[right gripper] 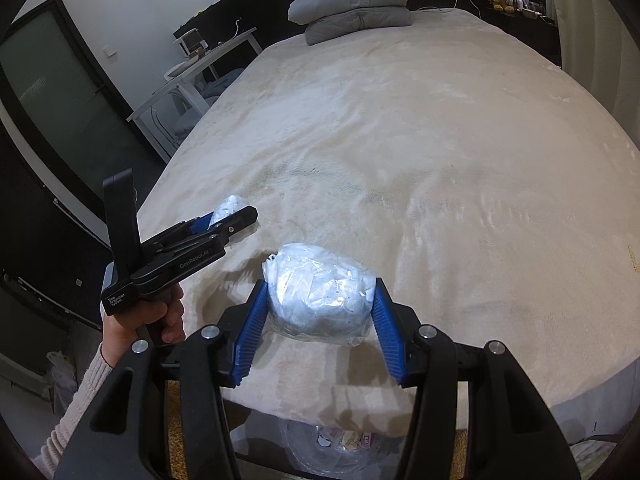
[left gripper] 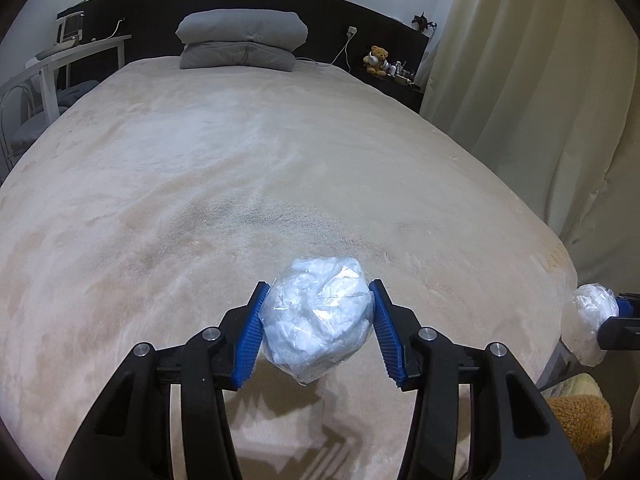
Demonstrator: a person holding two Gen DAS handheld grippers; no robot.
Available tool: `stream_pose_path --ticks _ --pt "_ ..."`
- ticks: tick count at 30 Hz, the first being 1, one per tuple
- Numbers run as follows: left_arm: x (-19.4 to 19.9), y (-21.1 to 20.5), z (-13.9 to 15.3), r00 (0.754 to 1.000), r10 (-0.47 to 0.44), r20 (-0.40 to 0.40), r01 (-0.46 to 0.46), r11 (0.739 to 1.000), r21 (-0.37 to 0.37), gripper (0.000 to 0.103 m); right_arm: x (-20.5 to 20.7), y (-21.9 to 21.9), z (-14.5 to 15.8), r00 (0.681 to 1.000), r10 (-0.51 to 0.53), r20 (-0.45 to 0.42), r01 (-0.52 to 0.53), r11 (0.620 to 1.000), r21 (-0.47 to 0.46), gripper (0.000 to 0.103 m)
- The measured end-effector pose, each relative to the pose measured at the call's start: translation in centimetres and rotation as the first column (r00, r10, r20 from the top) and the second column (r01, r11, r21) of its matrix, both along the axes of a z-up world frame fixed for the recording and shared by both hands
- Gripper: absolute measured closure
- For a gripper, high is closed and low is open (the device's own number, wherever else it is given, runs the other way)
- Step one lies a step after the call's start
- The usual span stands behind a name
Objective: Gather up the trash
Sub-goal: 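Carry white bag with left tool while right tool carries white bag over bin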
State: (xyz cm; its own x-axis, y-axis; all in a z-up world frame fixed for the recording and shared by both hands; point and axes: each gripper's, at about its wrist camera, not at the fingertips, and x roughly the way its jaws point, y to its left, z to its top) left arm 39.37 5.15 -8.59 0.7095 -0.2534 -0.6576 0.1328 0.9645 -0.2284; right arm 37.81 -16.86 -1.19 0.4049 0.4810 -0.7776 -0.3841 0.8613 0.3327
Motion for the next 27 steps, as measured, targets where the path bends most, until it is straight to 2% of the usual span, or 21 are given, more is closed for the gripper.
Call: stream_pose_path --ticks 10,20,27 --pt "-7.6 -1.1 1.7 0.999 0.028 0.02 -0.028 0.999 -0.017 0.054 -7.7 -0.7 2.7 0.999 0.02 0.038 -0.021 1.0 0.015 0.051" --pt "-15.2 -3.5 4.1 0.998 -0.001 0.059 -0.001 0.999 0.035 0.054 -14.7 -2.1 4.6 0.996 0.029 0.085 -0.033 0.998 0.05 0.051" --pt "-19.6 -5.1 5.6 0.996 -0.009 0.091 0.005 0.999 0.044 0.054 -19.0 -2.9 5.6 0.993 0.038 0.112 -0.043 0.998 0.045 0.051"
